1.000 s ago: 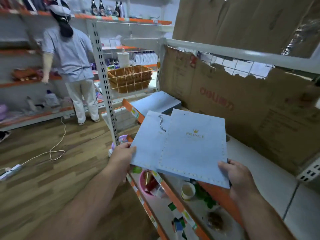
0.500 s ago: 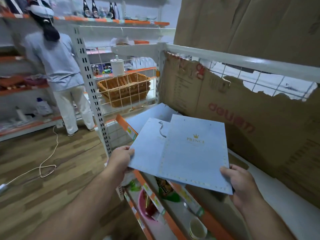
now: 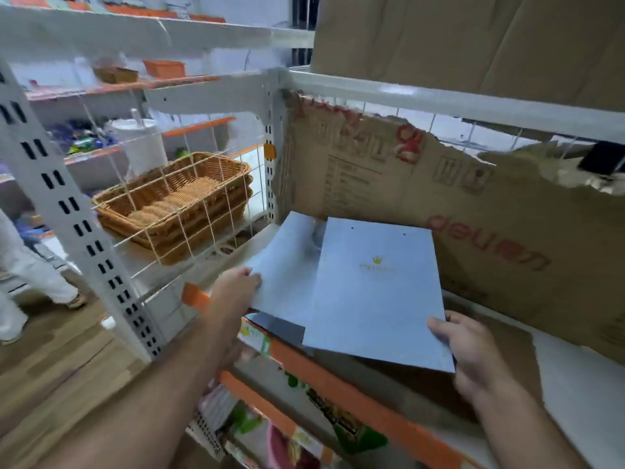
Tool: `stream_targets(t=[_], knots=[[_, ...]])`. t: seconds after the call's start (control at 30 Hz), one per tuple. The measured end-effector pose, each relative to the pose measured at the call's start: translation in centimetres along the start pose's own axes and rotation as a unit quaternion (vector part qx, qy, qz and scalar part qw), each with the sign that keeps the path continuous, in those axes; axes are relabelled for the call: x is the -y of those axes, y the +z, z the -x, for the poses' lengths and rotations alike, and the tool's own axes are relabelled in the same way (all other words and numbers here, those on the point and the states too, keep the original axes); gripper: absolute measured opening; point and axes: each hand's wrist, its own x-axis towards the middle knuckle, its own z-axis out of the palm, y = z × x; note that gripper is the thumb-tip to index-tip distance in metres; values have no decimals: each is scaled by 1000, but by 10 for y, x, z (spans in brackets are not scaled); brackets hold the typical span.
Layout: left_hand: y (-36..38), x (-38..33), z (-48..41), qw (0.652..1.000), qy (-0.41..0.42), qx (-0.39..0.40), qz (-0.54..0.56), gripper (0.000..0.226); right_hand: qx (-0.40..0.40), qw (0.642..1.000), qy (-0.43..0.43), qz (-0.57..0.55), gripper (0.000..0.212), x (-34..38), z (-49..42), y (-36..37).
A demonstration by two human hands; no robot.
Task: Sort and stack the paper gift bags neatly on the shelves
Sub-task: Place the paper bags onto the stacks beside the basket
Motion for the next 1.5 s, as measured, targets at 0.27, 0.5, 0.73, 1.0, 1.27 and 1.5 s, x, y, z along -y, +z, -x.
stream_targets(t=[0.27,0.5,0.73,1.0,1.27,1.5], knots=[[-23,-2,-60,976,75,45,-199,50,-77,997,21,-16,9,-11,6,52],[-26,6,-65,918,133,60,-368,63,-94,995,22,-10,9,-9,4,57],[-30,13,-49,901,143,58,-404,52,-77,997,17,-18,7,-13,4,56],[-32,17,-39,890,155,41,-428,39,-77,996,26,-31,7,-24,6,58],[-32,-2,-57,928,189,52,-316,48,-82,996,19,-27,5,-17,13,92],[-40,-21,-64,889,272,69,-362,49,-84,996,8,32,9,-27,-4,152]])
